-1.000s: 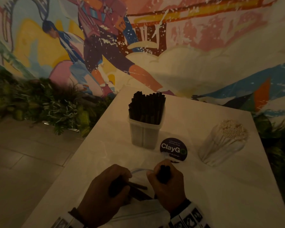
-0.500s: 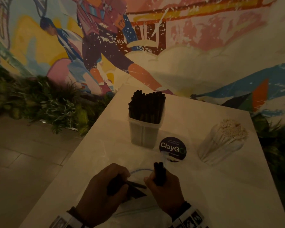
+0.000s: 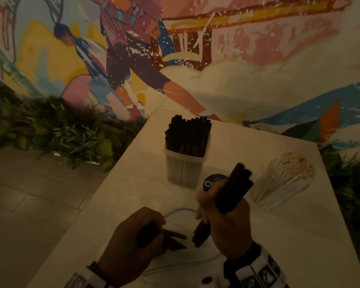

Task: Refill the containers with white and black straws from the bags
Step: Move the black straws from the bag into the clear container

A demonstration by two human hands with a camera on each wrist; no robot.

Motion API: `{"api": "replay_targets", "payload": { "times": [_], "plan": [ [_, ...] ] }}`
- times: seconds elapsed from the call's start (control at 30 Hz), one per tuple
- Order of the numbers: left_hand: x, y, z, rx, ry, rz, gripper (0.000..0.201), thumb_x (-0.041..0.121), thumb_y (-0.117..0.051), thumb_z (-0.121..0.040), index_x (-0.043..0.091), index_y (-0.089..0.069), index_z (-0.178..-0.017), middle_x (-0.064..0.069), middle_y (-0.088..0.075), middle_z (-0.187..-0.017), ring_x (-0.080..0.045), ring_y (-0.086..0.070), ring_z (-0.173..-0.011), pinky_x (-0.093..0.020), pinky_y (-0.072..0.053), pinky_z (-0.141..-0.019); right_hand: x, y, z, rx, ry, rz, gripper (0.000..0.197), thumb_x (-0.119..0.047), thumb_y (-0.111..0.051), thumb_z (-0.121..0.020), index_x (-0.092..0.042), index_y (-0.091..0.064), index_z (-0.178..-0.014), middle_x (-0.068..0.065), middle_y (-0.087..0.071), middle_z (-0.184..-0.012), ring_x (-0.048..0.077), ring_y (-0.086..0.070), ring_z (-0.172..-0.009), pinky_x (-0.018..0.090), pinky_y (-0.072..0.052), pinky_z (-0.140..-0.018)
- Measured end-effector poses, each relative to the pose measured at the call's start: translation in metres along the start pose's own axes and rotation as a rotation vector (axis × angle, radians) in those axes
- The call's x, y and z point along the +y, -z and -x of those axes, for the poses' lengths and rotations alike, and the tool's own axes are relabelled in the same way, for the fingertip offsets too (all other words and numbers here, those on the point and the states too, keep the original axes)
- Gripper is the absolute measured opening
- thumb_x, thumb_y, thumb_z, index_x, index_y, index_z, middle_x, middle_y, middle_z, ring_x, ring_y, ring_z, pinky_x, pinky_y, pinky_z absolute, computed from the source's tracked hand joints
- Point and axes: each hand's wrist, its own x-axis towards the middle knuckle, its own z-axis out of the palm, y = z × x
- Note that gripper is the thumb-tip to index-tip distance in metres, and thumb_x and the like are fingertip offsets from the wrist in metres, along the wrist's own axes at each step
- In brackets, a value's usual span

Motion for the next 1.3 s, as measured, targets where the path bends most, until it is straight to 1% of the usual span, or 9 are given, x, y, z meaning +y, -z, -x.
{"api": "replay_targets", "payload": {
  "times": [0.17,0.33,0.53,0.73,0.87,0.97,1.1,1.17,1.3],
  "plan": [
    [-0.001,0.000,0.002,0.005,0.022,-0.002,0.032,0.013,-0.069,-0.072,0.040,-0.058,-0.087,0.014,-0.062,-0.085,-0.006,-0.060,-0.070,-0.017,-0.048,-0.061,-0.042,0.000,-0.031,0.011,0.213,-0.217,0.037,-0.050,-0.073,-0.074,-0.021,-0.051,-0.064,-0.005,-0.044,-0.048,0.013,-0.039,-0.035,0.025,-0.040,-0.042],
    [0.000,-0.001,0.004,0.016,0.026,0.011,0.035,0.008,-0.070,-0.072,0.038,-0.058,-0.085,0.013,-0.062,-0.082,-0.006,-0.060,-0.068,-0.013,-0.046,-0.059,-0.071,-0.002,-0.082,0.308,0.376,-0.198,0.033,-0.036,-0.055,-0.091,-0.025,-0.048,-0.060,-0.008,-0.042,-0.041,0.014,-0.039,-0.035,0.031,-0.043,-0.047],
    [0.001,-0.001,0.004,0.028,0.039,0.035,0.028,0.014,-0.068,-0.072,0.037,-0.058,-0.085,0.013,-0.062,-0.079,-0.005,-0.060,-0.064,-0.023,-0.050,-0.058,-0.062,-0.011,-0.134,0.381,0.392,-0.079,0.036,-0.035,-0.055,-0.091,-0.031,-0.060,-0.056,-0.008,-0.054,-0.047,0.013,-0.055,-0.053,0.044,-0.053,-0.077],
    [0.000,0.000,0.003,0.017,0.064,0.052,0.027,0.016,-0.067,-0.073,0.039,-0.058,-0.086,0.012,-0.062,-0.083,-0.009,-0.060,-0.066,-0.023,-0.050,-0.060,-0.011,-0.021,-0.150,0.288,0.252,0.132,0.035,-0.028,-0.058,-0.093,-0.024,-0.055,-0.059,-0.004,-0.058,-0.057,0.010,-0.060,-0.059,0.023,-0.052,-0.072],
    [0.001,0.001,0.004,0.017,0.060,0.035,0.027,0.017,-0.066,-0.073,0.039,-0.058,-0.086,0.011,-0.062,-0.083,-0.012,-0.060,-0.069,-0.025,-0.050,-0.061,0.001,-0.022,-0.152,0.243,0.185,0.320,0.023,-0.049,-0.066,-0.080,-0.026,-0.061,-0.080,-0.011,-0.063,-0.076,0.011,-0.064,-0.082,0.047,-0.053,-0.084],
    [0.001,0.001,0.003,0.028,0.048,0.023,0.027,0.016,-0.067,-0.073,0.038,-0.058,-0.086,0.011,-0.062,-0.082,-0.010,-0.059,-0.067,-0.024,-0.049,-0.060,-0.011,-0.021,-0.157,0.307,0.405,0.335,0.028,-0.026,-0.067,-0.084,-0.012,-0.057,-0.106,-0.012,-0.060,-0.086,0.000,-0.059,-0.084,0.040,-0.053,-0.085],
    [0.002,0.000,0.002,0.031,0.063,0.036,0.027,0.015,-0.067,-0.072,0.037,-0.058,-0.085,0.010,-0.062,-0.082,-0.010,-0.059,-0.066,-0.021,-0.048,-0.059,-0.009,-0.016,-0.168,0.347,0.577,0.429,0.051,-0.017,-0.059,-0.088,-0.002,-0.041,-0.133,0.009,-0.057,-0.124,0.023,-0.060,-0.109,0.038,-0.053,-0.090],
    [0.002,0.000,0.002,0.028,0.064,0.034,0.027,0.015,-0.067,-0.072,0.037,-0.058,-0.085,0.010,-0.062,-0.081,-0.010,-0.059,-0.066,-0.021,-0.048,-0.059,0.008,-0.014,-0.171,0.319,0.576,0.550,0.045,-0.025,-0.055,-0.093,-0.003,-0.045,-0.131,0.009,-0.053,-0.128,0.023,-0.056,-0.115,0.036,-0.052,-0.092],
    [0.000,0.000,0.002,0.030,0.067,0.018,0.028,0.016,-0.067,-0.072,0.037,-0.057,-0.086,0.011,-0.062,-0.083,-0.010,-0.060,-0.068,-0.019,-0.048,-0.059,0.043,-0.009,-0.166,0.199,0.417,0.745,0.038,-0.051,-0.036,-0.095,-0.021,-0.059,-0.098,0.001,-0.062,-0.096,0.019,-0.059,-0.089,0.043,-0.052,-0.079]
  ]
}}
